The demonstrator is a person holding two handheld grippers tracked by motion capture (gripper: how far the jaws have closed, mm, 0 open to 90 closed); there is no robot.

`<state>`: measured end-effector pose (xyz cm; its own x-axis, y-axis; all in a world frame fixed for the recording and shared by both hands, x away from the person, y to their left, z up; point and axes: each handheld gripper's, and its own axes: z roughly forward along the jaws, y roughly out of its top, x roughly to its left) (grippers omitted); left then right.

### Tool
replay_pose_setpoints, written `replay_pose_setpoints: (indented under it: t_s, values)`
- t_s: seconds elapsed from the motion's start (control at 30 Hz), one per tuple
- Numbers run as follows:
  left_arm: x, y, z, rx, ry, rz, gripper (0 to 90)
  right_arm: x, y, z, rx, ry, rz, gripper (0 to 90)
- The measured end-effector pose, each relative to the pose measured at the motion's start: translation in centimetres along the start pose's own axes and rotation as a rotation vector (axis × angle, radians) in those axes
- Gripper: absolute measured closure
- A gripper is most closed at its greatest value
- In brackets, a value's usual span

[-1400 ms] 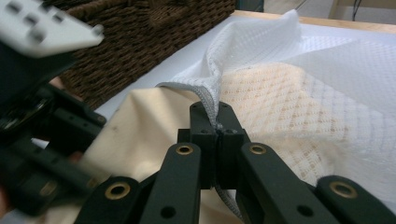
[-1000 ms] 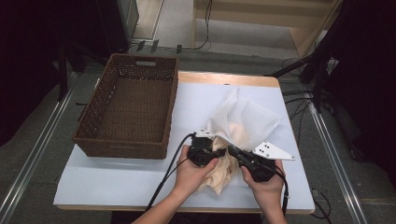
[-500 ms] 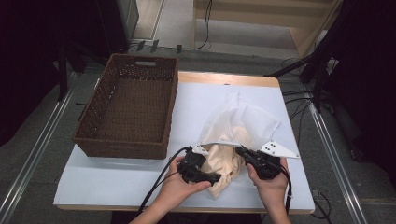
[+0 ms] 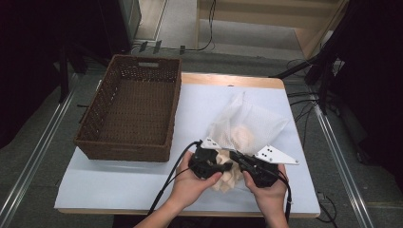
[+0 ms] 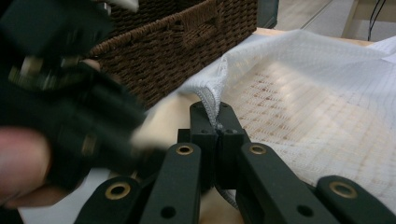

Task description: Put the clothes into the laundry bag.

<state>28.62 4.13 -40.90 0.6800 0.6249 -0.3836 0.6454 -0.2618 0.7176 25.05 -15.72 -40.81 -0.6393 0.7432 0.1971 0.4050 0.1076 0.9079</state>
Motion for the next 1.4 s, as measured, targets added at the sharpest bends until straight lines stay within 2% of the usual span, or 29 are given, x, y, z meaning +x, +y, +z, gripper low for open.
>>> replay_pose_setpoints:
  t_s: [0.03,0.07,0.1,0.13,0.17,0.2,0.23,0.27,0.3,0.4,0.47,0.57,0.67,0.77,0.8,0.87,0.9,0.93,1.0,1.03,1.07,1.13,1.17,1.2,1.23,1.27,1.33,1.37,1.4]
  values:
    - [0.6,0.1,0.2,-0.050,0.019,-0.038,74.5,0.0,0.0,-0.1,-0.001,-0.001,0.002,89.7]
    - [1.2,0.0,0.7,-0.100,0.049,-0.054,73.9,-0.2,0.0,-0.3,-0.007,-0.002,0.013,89.8]
    - [2.0,-0.2,1.7,-0.102,0.080,-0.059,73.6,-0.5,-0.1,-0.2,0.021,-0.012,0.023,89.8]
    - [3.0,-0.5,3.1,-0.046,0.090,-0.079,72.9,-0.8,-0.4,0.0,0.039,-0.021,0.027,89.8]
    - [4.1,-0.9,4.7,0.048,0.080,-0.123,71.7,-1.0,-0.8,0.2,0.053,-0.026,0.038,89.9]
    - [5.1,-1.5,5.7,0.081,0.021,-0.154,70.6,-1.3,-1.2,0.4,0.073,-0.034,0.054,89.9]
    - [5.5,-1.8,5.5,0.054,-0.020,-0.175,70.2,-1.6,-1.5,0.5,0.088,-0.043,0.061,89.8]
    - [5.7,-1.7,5.2,0.057,-0.030,-0.169,69.0,-1.9,-1.8,0.6,0.094,-0.055,0.060,89.9]
    - [5.4,-1.6,4.6,0.054,-0.030,-0.149,65.1,-2.2,-1.9,0.6,0.095,-0.064,0.061,89.9]
    - [4.2,-1.4,1.9,0.013,-0.020,-0.041,49.1,-2.8,-1.9,0.3,0.082,-0.070,0.079,89.8]
    - [3.7,-1.5,-0.1,-0.015,-0.008,-0.015,44.2,-3.1,-1.9,0.2,0.076,-0.075,0.081,89.8]
    - [3.2,-2.4,-1.7,-0.005,0.033,0.004,40.5,-3.4,-2.0,0.3,0.074,-0.079,0.087,89.8]
    - [2.5,-3.6,-1.0,0.059,0.043,0.028,34.4,-3.5,-2.1,0.5,0.075,-0.085,0.098,89.8]
    - [1.1,-4.2,1.1,0.115,0.100,0.111,31.1,-3.4,-2.3,0.9,0.078,-0.082,0.107,89.8]
    - [0.6,-4.2,1.9,0.134,0.139,0.140,31.1,-3.2,-2.3,1.0,0.081,-0.078,0.106,89.8]
    - [0.0,-4.3,3.4,0.161,0.256,0.197,33.5,-2.6,-2.4,1.3,0.086,-0.077,0.093,89.8]
    - [-0.2,-4.1,3.7,0.160,0.299,0.214,37.1,-2.4,-2.4,1.4,0.086,-0.072,0.084,89.8]
    - [-0.2,-3.8,3.8,0.165,0.328,0.223,48.3,-2.2,-2.4,1.4,0.087,-0.070,0.078,89.8]
    - [0.1,-2.9,3.7,0.165,0.290,0.178,69.5,-2.0,-2.3,1.4,0.078,-0.063,0.074,89.8]
    - [0.2,-2.5,3.5,0.147,0.269,0.158,77.3,-1.9,-2.2,1.2,0.069,-0.060,0.075,89.8]
    - [0.4,-2.1,3.3,0.109,0.238,0.133,79.5,-1.8,-2.1,1.1,0.062,-0.059,0.075,89.8]
    - [1.0,-1.4,2.4,-0.057,0.180,0.036,80.8,-1.6,-1.8,0.7,0.041,-0.063,0.071,89.8]
    - [1.3,-1.1,2.1,-0.139,0.174,0.009,80.9,-1.5,-1.7,0.6,0.030,-0.069,0.063,89.8]
    - [1.5,-0.9,2.2,-0.195,0.210,0.000,80.9,-1.5,-1.6,0.5,0.022,-0.075,0.063,89.8]
    - [1.9,-0.8,2.8,-0.202,0.230,-0.014,80.8,-1.5,-1.7,0.5,0.016,-0.076,0.068,89.8]
    - [2.5,-0.6,3.8,-0.152,0.215,-0.041,80.4,-1.6,-1.8,0.6,0.020,-0.079,0.072,89.8]
    - [3.9,-0.8,6.3,0.022,0.159,-0.076,78.1,-1.8,-2.2,0.9,0.037,-0.090,0.071,89.8]
    - [4.3,-1.0,6.6,0.037,0.116,-0.068,75.6,-1.9,-2.5,1.1,0.048,-0.093,0.068,89.8]
    - [4.3,-1.0,6.2,0.035,0.105,-0.058,72.8,-2.1,-2.7,1.3,0.056,-0.097,0.071,89.8]
